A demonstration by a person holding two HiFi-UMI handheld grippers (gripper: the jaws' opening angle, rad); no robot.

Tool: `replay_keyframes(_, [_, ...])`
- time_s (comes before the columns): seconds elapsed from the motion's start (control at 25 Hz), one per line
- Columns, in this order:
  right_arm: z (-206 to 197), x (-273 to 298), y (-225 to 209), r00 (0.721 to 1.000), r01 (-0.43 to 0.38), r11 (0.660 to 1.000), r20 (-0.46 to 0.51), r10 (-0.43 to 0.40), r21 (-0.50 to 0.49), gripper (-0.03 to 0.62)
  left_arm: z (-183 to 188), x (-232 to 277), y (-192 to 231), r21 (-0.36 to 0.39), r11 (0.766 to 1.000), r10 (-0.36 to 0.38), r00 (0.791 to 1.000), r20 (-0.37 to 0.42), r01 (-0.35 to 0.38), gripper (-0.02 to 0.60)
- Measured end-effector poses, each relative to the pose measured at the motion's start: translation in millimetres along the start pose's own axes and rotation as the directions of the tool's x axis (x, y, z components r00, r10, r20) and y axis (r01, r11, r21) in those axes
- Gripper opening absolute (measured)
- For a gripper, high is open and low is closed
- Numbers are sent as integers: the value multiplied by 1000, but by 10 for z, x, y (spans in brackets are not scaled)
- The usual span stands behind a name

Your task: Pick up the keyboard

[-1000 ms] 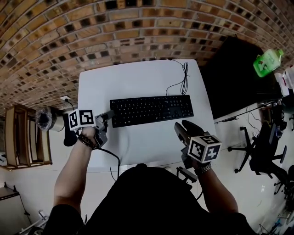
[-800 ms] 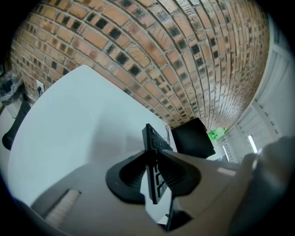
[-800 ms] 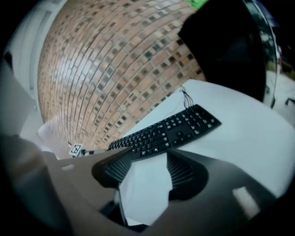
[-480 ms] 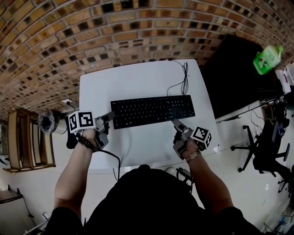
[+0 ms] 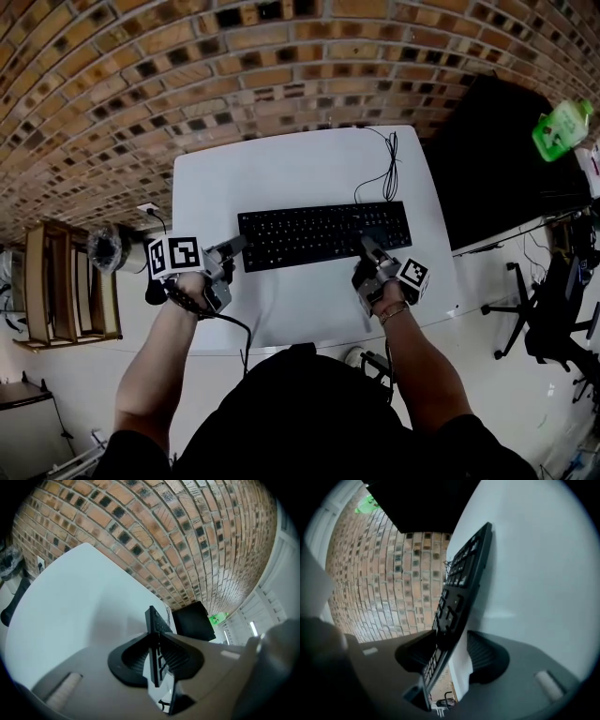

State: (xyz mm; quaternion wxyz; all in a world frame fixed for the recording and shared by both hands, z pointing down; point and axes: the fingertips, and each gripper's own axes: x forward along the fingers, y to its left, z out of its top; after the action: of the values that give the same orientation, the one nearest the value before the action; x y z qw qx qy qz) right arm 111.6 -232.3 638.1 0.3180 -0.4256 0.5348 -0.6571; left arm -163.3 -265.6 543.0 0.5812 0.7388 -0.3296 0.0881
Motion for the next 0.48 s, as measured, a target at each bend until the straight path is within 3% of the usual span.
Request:
replay_keyframes(0.04, [3,12,21,1000,-23,1000,6,23,4,192,-3,6,0,1,1000,0,1000,-2,0,84])
replay_keyframes(0.08, [6,23,45,999,-46,999,12,46,8,135,-4,8,1,0,1000,-2,1000,-3,2,84])
replay_keyframes(0.48, [1,-5,227,988,-156,982,27,154,105,71,-16,-16,68,-32,995,-88,995,38,90,89])
